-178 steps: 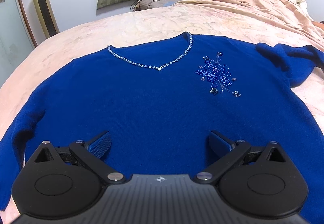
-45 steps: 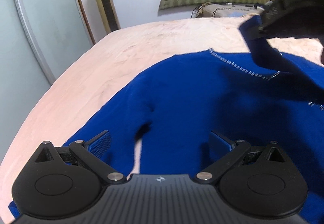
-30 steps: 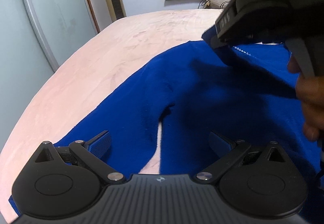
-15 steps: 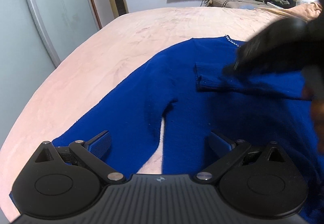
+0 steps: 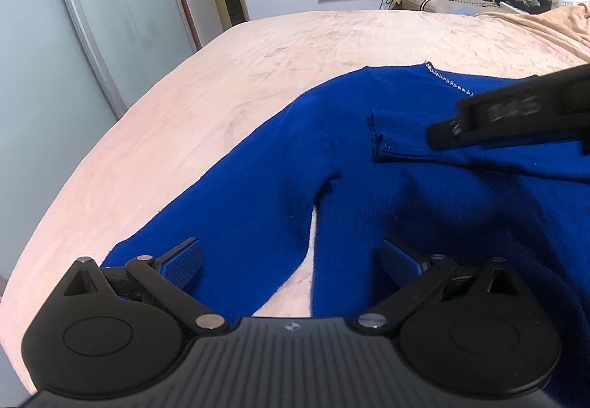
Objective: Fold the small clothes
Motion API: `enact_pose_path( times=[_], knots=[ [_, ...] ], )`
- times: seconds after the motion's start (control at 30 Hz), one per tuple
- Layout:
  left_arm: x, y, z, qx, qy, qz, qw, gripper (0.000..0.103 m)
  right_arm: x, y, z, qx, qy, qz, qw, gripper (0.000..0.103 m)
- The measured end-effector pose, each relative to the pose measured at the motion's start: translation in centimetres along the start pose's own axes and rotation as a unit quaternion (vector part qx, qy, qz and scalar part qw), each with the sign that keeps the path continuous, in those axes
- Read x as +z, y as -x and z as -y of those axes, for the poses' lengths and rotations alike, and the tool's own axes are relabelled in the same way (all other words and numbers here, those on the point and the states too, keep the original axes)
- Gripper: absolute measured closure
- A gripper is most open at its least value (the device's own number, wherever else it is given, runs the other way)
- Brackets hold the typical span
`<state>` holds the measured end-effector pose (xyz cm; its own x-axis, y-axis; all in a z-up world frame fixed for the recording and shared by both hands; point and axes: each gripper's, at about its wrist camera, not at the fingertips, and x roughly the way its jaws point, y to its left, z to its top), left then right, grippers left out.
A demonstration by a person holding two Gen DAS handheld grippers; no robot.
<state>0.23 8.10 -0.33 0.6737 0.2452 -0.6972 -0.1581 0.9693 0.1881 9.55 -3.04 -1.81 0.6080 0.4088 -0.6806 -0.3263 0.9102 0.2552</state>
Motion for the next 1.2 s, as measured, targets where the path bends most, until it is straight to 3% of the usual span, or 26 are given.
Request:
enact_pose_path(
  times=[0.13, 0.4, 0.5, 0.7, 0.87, 1.03, 1.2],
  knots=[
    [0.1, 0.0, 0.2, 0.002, 0.000, 0.000, 1.0000, 0.000, -0.9, 1.8, 0.6, -0.015, -0.004, 0.022, 1.000, 0.035],
    [-0.4, 0.9, -0.5, 0.017, -0.001, 0.010, 0.9998, 0.000, -3.5, 3.3, 2.6, -0.015, -0.040, 0.018, 0.999, 0.032],
    [-1.4, 1.5, -2.4, 0.058, -0.001, 0.018, 0.9982, 0.000, -4.6, 3.2, 2.9, -0.005, -0.050, 0.010, 0.999, 0.032],
    [-4.0, 0.6, -8.3, 0.137, 0.056, -0.027, 0.9887, 0.000, -5.5, 3.5, 0.2, 0.030, -0.008, 0.004, 1.000, 0.032],
    [-5.5, 0.6, -11.7, 0.154, 0.084, -0.045, 0.9834, 0.000, -5.5, 3.8, -3.6, 0.071, 0.062, 0.003, 0.996, 0.028],
    [-6.2, 1.6, -15.2, 0.219, 0.095, -0.034, 0.9704, 0.000, -5.6, 3.7, -5.7, 0.086, 0.096, 0.000, 0.992, 0.026],
    [-7.3, 2.5, -20.3, 0.287, 0.155, -0.046, 0.9441, 0.000, -6.1, 3.3, -5.6, 0.085, 0.096, -0.006, 0.992, 0.026]
  ],
)
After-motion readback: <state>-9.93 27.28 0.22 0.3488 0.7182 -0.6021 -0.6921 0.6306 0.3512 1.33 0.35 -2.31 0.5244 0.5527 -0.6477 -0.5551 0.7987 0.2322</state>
